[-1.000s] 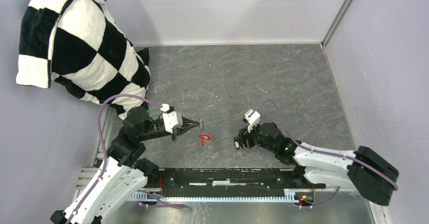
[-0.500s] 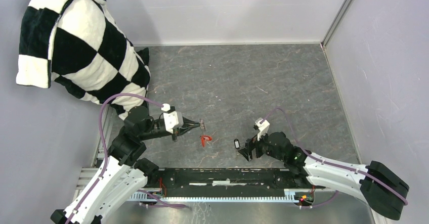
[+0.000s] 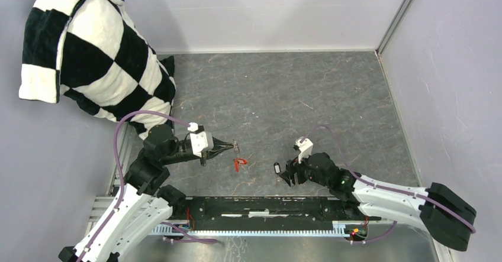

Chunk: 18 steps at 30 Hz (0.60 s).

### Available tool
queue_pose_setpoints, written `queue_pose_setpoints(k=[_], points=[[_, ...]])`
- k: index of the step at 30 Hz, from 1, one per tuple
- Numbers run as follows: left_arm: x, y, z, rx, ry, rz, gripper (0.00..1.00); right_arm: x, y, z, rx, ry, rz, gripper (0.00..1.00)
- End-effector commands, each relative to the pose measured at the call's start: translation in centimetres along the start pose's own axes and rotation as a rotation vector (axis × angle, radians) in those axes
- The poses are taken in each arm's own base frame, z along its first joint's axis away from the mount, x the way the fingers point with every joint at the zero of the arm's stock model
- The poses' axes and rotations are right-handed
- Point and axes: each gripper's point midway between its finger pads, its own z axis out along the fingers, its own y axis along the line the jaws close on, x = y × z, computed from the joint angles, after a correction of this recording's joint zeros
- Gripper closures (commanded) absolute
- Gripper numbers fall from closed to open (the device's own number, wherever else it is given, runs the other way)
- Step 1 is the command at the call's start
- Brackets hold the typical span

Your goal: Put the keys on the keyring

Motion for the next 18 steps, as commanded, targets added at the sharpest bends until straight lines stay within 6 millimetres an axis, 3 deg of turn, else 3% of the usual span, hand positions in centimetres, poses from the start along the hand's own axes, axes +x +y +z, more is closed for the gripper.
queue_pose_setpoints(k=[1,6,18], points=[[-2.18,0.42,-0.26,-0.005,-0.046,0.088,0.98,1.17,0.22,0.74,0.021,0.071,-0.051,0.34],[-2.19,0.44,-0.23,-0.002,-0.044,0.09,0.98,1.09,1.1,1.33,-0.002,0.058,-0.066,0.56],[-2.16,0.55,-0.15,-0.004,-0.041,0.085,0.98,1.43,0.95,1.6,0.055,0.076,-0.119,0.68]])
